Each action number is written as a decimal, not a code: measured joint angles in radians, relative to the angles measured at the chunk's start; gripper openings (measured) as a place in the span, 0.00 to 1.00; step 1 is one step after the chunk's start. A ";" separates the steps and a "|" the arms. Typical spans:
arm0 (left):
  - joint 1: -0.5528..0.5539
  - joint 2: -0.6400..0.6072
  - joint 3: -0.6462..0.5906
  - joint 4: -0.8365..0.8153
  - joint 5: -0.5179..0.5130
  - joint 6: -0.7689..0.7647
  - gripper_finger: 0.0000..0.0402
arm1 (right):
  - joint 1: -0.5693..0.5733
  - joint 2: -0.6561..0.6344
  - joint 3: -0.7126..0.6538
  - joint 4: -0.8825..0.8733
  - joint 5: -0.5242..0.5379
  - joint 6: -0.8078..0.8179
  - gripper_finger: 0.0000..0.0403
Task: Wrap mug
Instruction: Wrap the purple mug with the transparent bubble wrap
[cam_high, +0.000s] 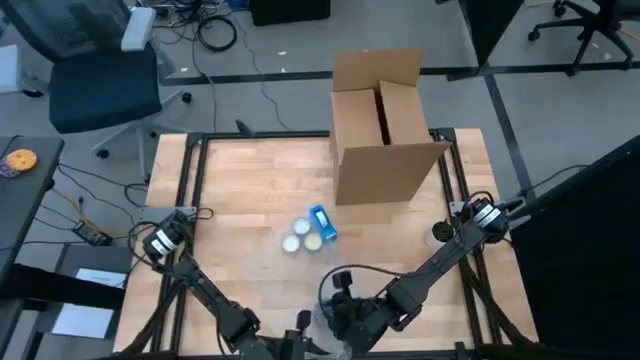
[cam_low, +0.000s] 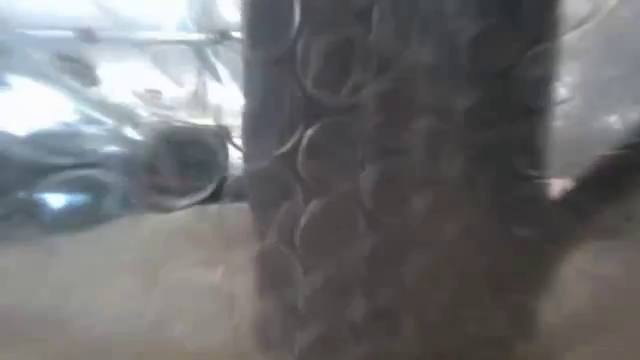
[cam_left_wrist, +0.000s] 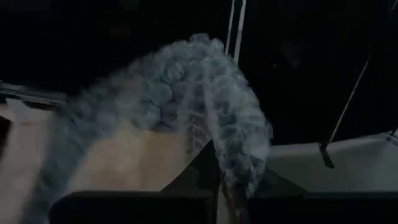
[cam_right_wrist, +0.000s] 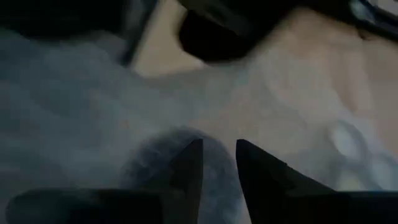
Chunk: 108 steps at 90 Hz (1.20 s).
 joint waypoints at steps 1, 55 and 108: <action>0.000 0.000 0.000 0.000 -0.001 -0.003 0.00 | 0.000 0.000 -0.004 0.011 -0.006 -0.002 0.18; 0.016 -0.002 0.000 -0.254 -0.114 -0.157 0.00 | 0.004 0.000 -0.070 -0.011 -0.142 0.156 0.18; 0.061 -0.002 0.002 -0.541 -0.116 -0.314 0.00 | -0.139 0.000 -0.070 -0.043 -0.347 0.103 0.18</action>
